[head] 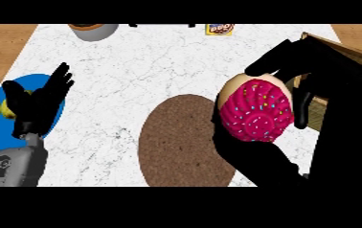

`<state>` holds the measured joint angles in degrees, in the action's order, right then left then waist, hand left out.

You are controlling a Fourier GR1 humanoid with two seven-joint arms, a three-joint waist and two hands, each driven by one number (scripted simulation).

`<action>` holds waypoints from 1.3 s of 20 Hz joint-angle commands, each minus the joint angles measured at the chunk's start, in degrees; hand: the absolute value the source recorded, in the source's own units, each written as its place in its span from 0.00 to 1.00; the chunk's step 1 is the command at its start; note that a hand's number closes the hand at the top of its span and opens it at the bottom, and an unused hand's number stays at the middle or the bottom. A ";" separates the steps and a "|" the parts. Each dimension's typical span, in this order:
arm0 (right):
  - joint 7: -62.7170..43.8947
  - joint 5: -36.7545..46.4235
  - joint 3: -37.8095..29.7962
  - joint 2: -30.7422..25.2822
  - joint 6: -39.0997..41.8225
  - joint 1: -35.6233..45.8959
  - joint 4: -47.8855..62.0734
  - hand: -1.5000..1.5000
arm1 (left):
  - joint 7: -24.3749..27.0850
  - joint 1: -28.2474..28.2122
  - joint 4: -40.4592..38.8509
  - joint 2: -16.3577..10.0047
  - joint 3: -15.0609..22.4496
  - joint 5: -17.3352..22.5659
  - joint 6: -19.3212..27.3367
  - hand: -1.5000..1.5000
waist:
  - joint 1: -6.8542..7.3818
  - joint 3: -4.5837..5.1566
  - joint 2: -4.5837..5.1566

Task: Pick the cupcake from the placemat and place it in the basket

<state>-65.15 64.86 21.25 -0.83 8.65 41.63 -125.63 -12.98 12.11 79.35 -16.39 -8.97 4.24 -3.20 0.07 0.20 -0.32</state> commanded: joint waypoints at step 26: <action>18.71 -8.69 -41.67 -16.36 -3.45 -6.57 15.20 1.00 | 2.64 -0.81 -1.16 2.21 0.32 -1.75 -0.01 0.50 | -0.53 -0.18 0.55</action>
<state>-45.07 50.79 -17.15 -15.99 11.23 36.71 -110.66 -12.32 10.88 80.24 -14.88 -9.16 3.42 -3.45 -0.07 -0.02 0.07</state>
